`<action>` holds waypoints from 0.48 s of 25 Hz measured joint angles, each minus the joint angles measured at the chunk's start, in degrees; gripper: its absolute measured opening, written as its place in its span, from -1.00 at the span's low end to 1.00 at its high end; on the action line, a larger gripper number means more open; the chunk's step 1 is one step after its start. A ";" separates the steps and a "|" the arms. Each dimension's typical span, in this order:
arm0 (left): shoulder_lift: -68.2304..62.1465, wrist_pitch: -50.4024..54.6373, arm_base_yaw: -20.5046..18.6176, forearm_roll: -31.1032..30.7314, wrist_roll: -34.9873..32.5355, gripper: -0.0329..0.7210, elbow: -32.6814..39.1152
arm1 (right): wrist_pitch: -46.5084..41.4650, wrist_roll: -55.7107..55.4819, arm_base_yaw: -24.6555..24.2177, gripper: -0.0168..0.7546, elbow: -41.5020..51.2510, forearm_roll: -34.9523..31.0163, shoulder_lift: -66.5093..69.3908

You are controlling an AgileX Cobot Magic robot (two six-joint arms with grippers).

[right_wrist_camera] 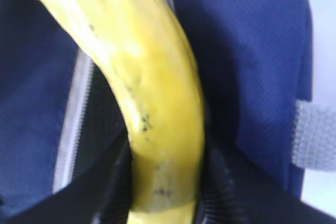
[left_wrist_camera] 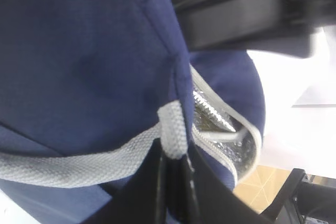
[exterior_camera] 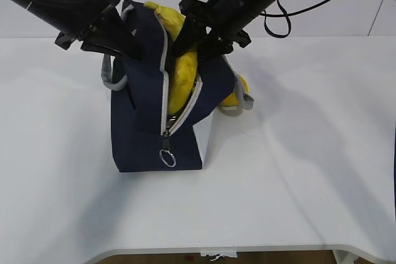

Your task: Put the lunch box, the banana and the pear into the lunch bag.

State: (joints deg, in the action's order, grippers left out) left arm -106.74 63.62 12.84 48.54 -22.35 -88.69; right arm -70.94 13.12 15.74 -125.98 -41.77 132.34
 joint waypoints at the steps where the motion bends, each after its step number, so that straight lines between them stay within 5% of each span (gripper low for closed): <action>1: 0.04 0.00 0.00 0.00 0.00 -0.90 0.00 | 0.00 -0.31 0.00 0.12 0.00 0.13 0.00; 5: 0.04 0.00 0.00 0.10 0.00 -0.90 0.00 | 0.00 -1.34 0.00 0.66 0.00 0.86 0.00; 12: 0.04 0.00 0.00 -0.11 0.00 -0.90 0.00 | 0.00 -2.08 0.00 0.65 0.00 8.36 -5.77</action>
State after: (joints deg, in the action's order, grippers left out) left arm -106.70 63.62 12.84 48.43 -22.35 -88.69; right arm -70.94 11.03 15.74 -125.98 -33.41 126.57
